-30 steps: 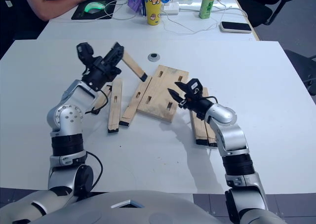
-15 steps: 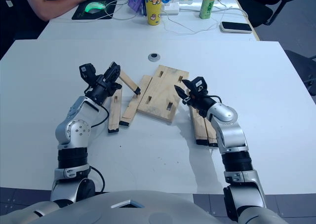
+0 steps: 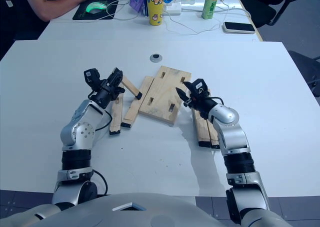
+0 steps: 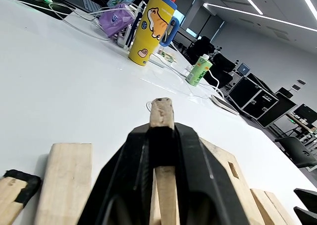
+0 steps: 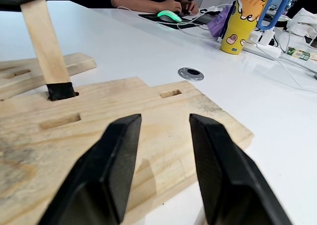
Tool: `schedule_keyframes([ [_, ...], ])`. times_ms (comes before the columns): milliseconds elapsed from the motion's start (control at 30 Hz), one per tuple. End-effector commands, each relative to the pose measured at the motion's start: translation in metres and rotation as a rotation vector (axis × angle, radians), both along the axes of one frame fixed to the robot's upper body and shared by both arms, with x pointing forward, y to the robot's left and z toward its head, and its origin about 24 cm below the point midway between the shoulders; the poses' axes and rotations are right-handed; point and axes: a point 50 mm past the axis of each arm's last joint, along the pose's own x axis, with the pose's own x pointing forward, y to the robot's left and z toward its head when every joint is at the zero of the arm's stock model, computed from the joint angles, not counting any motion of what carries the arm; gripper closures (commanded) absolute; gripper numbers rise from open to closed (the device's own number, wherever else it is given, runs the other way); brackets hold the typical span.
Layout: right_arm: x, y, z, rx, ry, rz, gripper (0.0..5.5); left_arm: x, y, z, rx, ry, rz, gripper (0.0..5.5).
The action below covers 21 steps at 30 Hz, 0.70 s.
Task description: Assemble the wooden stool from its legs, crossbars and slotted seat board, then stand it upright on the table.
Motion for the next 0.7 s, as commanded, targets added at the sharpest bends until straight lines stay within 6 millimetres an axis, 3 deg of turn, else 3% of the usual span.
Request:
schedule_keyframes([
  [33, 0.002, 0.001, 0.003, -0.027, -0.014, 0.005, 3.70, -0.002, 0.000, -0.012, 0.119, 0.060, 0.034, 5.05],
  [700, -0.004, 0.013, -0.007, -0.090, 0.016, 0.027, 3.70, -0.010, -0.027, -0.028, 0.542, 0.064, 0.013, 5.05],
])
